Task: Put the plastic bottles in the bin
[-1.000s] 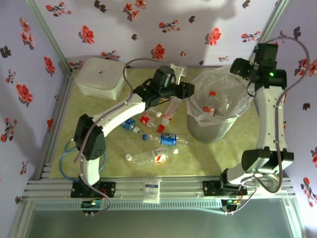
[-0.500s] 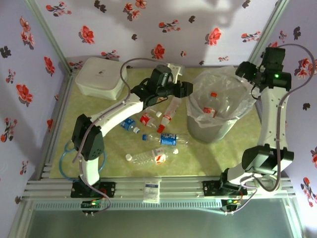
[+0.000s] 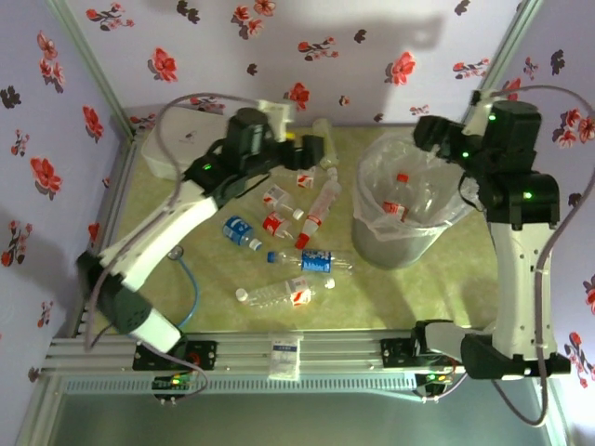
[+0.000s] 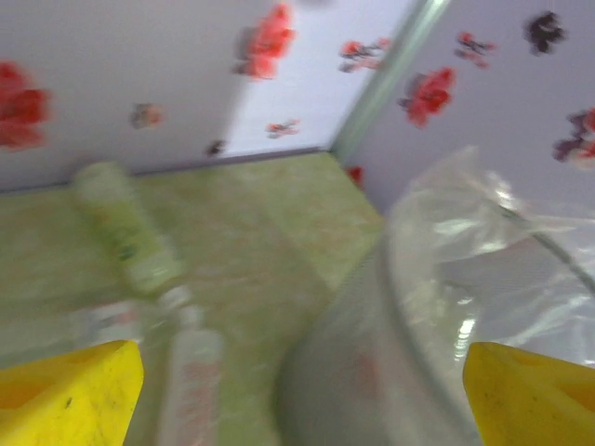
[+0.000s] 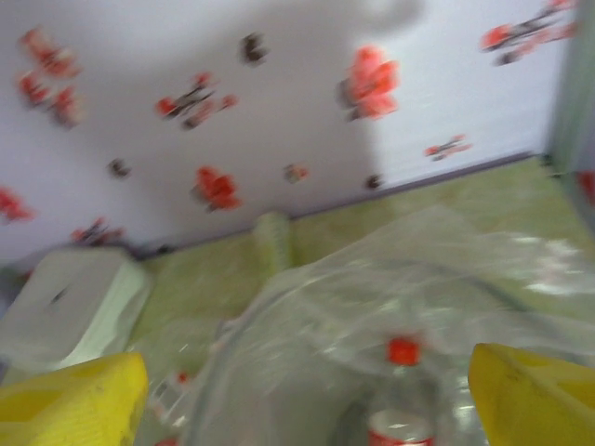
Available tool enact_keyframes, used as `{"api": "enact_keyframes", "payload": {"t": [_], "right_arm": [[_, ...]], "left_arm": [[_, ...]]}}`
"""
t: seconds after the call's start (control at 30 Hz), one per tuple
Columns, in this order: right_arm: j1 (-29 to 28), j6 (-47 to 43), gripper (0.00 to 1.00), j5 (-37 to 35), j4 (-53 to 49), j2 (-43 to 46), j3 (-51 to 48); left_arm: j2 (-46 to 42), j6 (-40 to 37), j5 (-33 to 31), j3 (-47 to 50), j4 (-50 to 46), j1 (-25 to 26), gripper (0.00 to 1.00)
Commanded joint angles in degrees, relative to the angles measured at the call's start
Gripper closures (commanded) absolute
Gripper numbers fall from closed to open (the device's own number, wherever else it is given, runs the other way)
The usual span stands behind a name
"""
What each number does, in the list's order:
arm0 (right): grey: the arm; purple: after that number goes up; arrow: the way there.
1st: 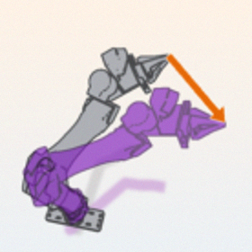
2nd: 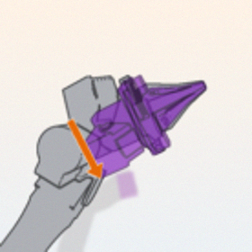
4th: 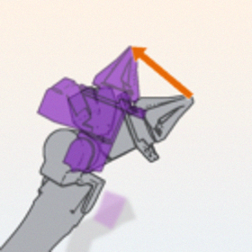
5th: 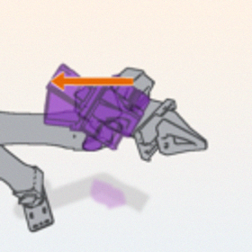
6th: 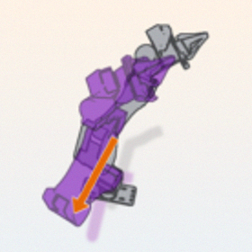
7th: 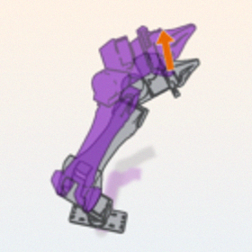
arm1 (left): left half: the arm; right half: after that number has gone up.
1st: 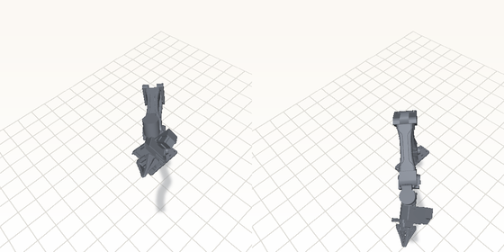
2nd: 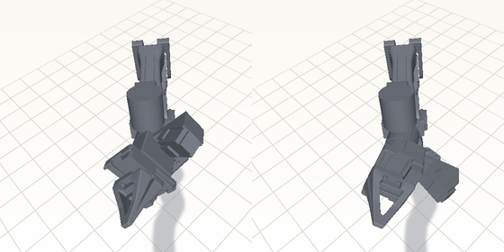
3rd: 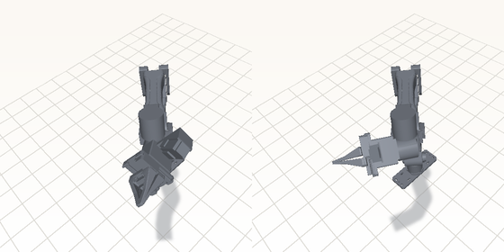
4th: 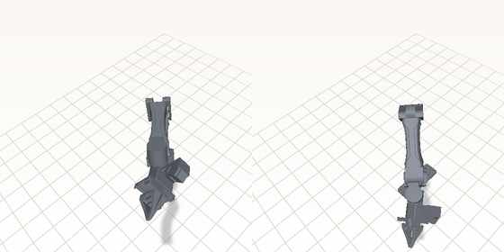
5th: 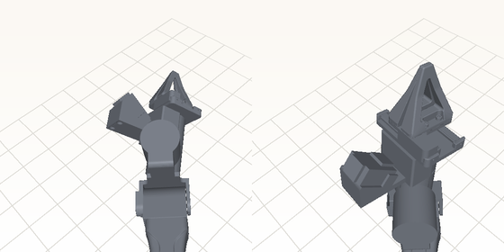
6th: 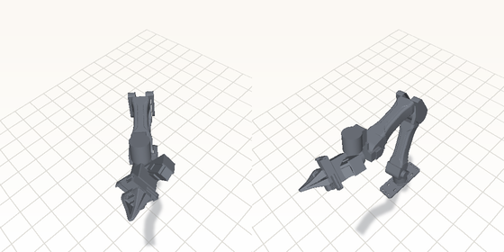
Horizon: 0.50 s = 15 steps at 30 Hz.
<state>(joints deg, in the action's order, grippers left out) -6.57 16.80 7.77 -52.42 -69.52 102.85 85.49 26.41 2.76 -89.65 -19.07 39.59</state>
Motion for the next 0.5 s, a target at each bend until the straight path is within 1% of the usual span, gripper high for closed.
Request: {"api": "enact_keyframes", "payload": {"t": [0.0,0.1,0.2,0.23,0.27,0.3,0.37,0.47], "right_arm": [[-8.0,-2.3,0.11,1.9,-0.9,-2.1,-1.1],[-15.5,-5.4,0.12,-3.5,-4.4,-4.6,-0.6],[-20.6,-7.1,0.12,-8.2,-5.7,-4.7,-2.3],[-21.4,-7.1,0.12,-8.5,-5.5,-4.4,-3.3],[-22.2,-7.0,0.12,-8.6,-5.2,-3.7,-4.4],[-22.6,-6.7,0.12,-8.5,-5.0,-3.0,-5.4],[-22.8,-6.3,0.13,-8.7,-5.2,-1.8,-6.9],[-22.8,-5.6,0.13,-10.2,-5.7,0.5,-9.0]], "left_arm": [[-7.1,7.0,-6.3,13.3,-7.9,-6.2,0.11],[-12.8,12.1,-7.5,24.5,-9.6,-11.5,0.11],[-15.4,16.1,-9.3,33.2,-7.6,-14.5,0.10],[-15.4,17.2,-9.5,35.2,-6.0,-15.1,0.09],[-14.8,18.5,-10.1,37.1,-4.5,-15.6,0.03],[-13.7,20.5,-11.6,38.3,-3.2,-15.9,0.01],[-10.4,23.5,-13.0,39.7,-1.8,-16.4,0.00],[-6.0,26.7,-12.3,41.8,3.4,-16.5,0.00]]}}
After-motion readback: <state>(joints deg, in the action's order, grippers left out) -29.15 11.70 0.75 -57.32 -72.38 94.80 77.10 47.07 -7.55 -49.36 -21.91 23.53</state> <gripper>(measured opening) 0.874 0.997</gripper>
